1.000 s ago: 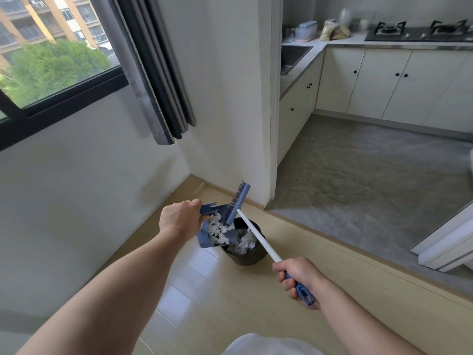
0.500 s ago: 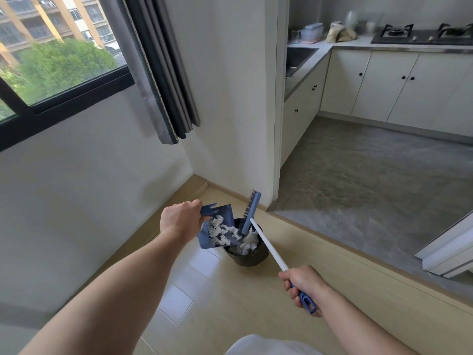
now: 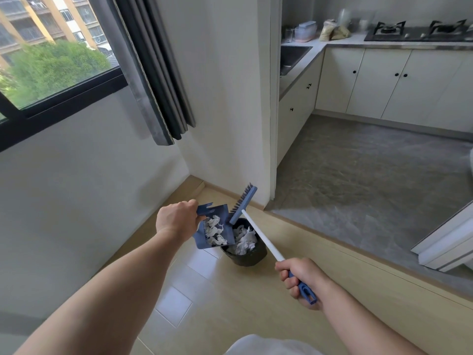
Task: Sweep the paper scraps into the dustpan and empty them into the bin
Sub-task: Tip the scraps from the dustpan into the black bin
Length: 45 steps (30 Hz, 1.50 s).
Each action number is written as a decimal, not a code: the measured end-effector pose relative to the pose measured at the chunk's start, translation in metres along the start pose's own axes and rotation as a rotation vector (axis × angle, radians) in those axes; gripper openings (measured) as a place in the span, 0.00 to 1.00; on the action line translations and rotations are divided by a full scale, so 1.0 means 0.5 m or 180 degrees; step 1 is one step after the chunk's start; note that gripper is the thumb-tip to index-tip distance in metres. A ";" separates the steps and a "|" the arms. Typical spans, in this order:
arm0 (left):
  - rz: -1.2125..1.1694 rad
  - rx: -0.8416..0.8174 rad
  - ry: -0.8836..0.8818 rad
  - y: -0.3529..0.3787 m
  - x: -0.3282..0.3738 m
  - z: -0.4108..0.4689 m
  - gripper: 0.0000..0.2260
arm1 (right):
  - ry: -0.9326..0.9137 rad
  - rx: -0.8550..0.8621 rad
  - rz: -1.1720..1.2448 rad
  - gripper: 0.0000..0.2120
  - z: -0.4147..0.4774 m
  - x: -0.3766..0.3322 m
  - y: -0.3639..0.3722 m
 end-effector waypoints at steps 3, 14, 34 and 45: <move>-0.0010 0.0001 0.0033 -0.004 0.008 0.002 0.17 | 0.0077 -0.0190 0.0179 0.09 0.001 0.004 0.009; -0.0044 0.0023 0.0043 -0.008 0.014 0.002 0.17 | 0.0136 0.0090 -0.0382 0.11 0.013 0.028 0.015; 0.0014 0.0020 0.0050 -0.001 0.008 0.006 0.17 | -0.0016 0.0468 -0.0390 0.10 0.011 0.010 -0.029; -0.0008 0.0026 0.0081 0.000 0.015 0.006 0.17 | 0.0093 -0.0162 0.0210 0.04 0.002 0.007 -0.004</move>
Point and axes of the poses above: each hand's wrist, its own z-axis towards the middle knuckle, its own y-axis out of the palm, x = y × z, the point moved 5 cm from there along z, towards the middle knuckle, and after that the axes turned 1 degree about x, right-handed, at the moved point
